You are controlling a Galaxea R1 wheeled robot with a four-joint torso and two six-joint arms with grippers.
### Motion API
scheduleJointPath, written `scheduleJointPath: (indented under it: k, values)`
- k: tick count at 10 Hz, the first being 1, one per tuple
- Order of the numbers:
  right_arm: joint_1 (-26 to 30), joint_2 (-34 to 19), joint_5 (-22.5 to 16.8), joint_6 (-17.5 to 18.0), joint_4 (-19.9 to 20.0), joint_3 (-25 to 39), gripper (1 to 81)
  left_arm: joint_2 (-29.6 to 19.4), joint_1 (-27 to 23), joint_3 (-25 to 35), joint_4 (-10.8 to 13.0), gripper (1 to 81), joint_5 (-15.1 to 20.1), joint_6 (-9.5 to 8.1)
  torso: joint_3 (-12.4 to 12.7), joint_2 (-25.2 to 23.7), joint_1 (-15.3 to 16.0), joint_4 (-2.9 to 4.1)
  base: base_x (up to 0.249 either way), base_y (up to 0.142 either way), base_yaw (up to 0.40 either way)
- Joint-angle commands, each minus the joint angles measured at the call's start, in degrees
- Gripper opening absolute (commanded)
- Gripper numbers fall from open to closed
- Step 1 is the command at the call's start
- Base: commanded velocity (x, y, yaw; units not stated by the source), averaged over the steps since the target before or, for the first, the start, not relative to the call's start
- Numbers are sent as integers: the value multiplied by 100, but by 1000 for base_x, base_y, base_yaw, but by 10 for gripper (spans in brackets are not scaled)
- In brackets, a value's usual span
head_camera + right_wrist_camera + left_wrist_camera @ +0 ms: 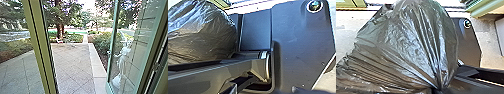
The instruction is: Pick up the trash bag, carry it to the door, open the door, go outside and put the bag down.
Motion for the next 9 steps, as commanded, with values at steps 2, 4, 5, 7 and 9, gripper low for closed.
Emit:
scheduleJointPath:
  k: [2,4,5,7,9]
  values:
    - [216,120,-325,-86,-93,79,811,21,-357,26,18,10,378,50,0,0,0,0,0,-99,0]
    - [216,120,-325,-86,-93,79,811,21,-357,26,18,10,378,50,0,0,0,0,0,-93,0]
    - [216,120,-325,-86,-84,79,811,13,-348,26,26,10,378,50,0,0,0,0,0,-90,0]
    - [216,120,-325,-86,-84,79,811,13,-357,26,18,10,378,50,0,0,0,0,0,-87,0]
    - [216,129,-325,-86,-84,79,811,13,-357,26,26,10,378,50,0,0,0,0,0,-78,0]
